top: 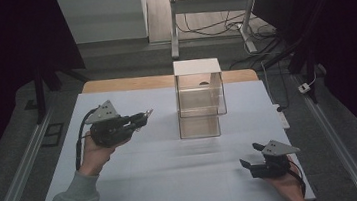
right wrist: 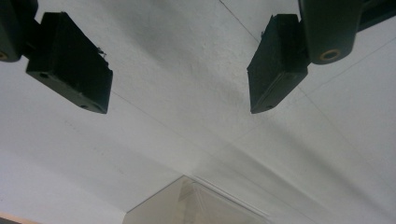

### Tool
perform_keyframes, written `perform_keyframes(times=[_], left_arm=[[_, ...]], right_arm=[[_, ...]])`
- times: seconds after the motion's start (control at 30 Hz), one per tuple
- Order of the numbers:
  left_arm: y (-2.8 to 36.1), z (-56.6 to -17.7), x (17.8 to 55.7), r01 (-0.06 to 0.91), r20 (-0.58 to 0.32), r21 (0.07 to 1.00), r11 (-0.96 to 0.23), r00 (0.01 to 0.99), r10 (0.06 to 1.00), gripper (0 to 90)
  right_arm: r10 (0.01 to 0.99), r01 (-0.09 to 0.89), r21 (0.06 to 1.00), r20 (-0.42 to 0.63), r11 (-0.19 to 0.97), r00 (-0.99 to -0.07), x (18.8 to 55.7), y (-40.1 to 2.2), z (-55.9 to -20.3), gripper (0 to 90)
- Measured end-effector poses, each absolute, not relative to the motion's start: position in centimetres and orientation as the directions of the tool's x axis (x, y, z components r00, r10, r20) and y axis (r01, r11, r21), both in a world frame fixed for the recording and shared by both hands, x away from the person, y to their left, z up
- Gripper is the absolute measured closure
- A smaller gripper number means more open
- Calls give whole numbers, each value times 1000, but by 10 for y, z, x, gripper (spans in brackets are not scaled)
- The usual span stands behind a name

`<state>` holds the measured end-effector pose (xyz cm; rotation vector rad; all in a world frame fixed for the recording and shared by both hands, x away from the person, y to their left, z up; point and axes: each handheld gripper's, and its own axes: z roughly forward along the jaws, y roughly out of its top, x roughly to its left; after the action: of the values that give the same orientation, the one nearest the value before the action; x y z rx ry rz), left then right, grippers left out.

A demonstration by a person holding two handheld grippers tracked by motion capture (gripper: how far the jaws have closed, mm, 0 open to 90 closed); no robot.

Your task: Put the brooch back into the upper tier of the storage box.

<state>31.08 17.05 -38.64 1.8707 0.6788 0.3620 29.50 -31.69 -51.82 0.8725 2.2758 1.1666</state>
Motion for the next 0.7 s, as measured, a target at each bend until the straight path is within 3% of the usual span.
perform_keyframes(times=[0.7], left_arm=[[139, -368, 329, 262, -62, 928, -266, 811, 582, 790]], right_arm=[[704, 335, 833, -89, 440, -705, 295, -317, -519, 217]])
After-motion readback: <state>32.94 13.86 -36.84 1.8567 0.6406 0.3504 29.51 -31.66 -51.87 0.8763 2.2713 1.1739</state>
